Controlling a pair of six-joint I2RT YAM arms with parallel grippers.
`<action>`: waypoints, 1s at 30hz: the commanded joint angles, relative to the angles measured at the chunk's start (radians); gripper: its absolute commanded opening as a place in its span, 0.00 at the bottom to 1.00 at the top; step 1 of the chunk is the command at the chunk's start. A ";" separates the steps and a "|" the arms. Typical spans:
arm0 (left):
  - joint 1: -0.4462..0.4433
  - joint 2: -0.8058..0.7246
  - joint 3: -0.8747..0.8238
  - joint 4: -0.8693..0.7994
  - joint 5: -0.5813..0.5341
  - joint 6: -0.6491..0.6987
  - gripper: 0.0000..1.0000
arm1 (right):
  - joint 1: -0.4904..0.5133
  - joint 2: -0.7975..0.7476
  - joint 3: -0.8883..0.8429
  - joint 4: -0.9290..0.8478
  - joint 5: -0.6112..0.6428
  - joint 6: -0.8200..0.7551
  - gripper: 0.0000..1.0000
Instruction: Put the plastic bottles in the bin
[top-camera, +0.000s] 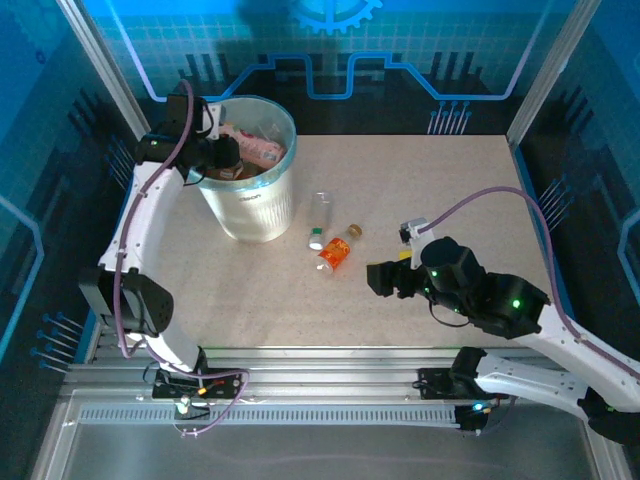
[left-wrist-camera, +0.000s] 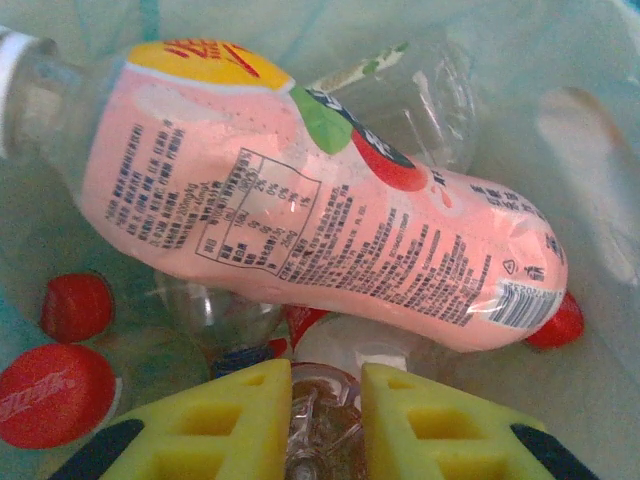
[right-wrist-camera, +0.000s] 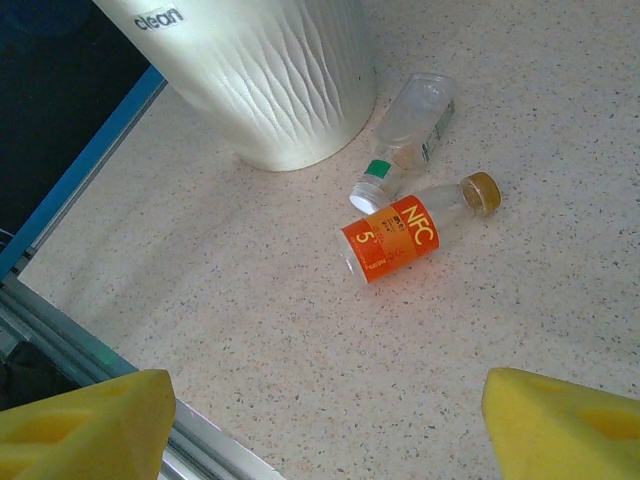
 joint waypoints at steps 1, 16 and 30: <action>0.000 0.040 0.033 -0.101 0.041 -0.014 0.26 | 0.014 0.016 -0.003 0.015 0.025 0.011 0.82; -0.004 -0.143 0.085 -0.033 0.055 -0.054 0.43 | 0.013 0.278 0.123 -0.050 0.162 0.123 0.93; -0.214 -0.838 -0.697 0.444 0.134 0.041 0.60 | 0.007 0.849 0.369 -0.077 0.320 0.365 0.97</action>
